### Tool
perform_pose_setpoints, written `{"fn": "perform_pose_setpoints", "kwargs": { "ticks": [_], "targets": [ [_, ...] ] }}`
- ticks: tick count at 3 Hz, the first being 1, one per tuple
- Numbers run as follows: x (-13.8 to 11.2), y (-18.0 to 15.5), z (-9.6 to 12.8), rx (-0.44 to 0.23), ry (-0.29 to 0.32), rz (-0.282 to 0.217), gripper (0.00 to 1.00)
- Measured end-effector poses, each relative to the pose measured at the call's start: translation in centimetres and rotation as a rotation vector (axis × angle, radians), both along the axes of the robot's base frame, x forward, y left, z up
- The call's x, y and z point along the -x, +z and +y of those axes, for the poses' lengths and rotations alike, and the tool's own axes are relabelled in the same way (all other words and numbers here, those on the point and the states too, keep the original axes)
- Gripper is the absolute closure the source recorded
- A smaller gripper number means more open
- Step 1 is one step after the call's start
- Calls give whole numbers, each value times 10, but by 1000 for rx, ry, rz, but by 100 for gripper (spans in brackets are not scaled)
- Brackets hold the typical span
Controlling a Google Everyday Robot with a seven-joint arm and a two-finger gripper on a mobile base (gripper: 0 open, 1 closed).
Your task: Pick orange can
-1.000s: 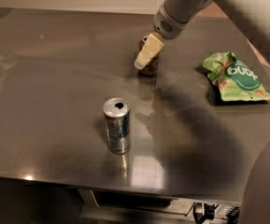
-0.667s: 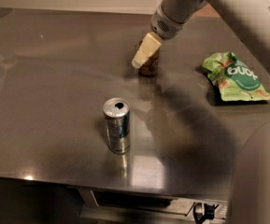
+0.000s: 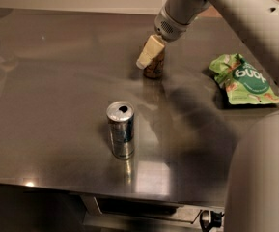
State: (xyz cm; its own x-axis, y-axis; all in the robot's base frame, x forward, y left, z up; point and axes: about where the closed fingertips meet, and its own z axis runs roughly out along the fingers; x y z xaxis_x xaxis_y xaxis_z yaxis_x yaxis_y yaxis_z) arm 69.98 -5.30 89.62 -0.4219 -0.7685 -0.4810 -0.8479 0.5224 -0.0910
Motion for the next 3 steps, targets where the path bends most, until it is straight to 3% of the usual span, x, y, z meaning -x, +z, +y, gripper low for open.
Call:
{"fn": "perform_pose_setpoints", "kwargs": {
  "ticks": [2, 3],
  "targets": [
    [11, 8, -4, -33, 32, 1, 66],
    [37, 28, -3, -61, 105, -12, 89]
  ]
}}
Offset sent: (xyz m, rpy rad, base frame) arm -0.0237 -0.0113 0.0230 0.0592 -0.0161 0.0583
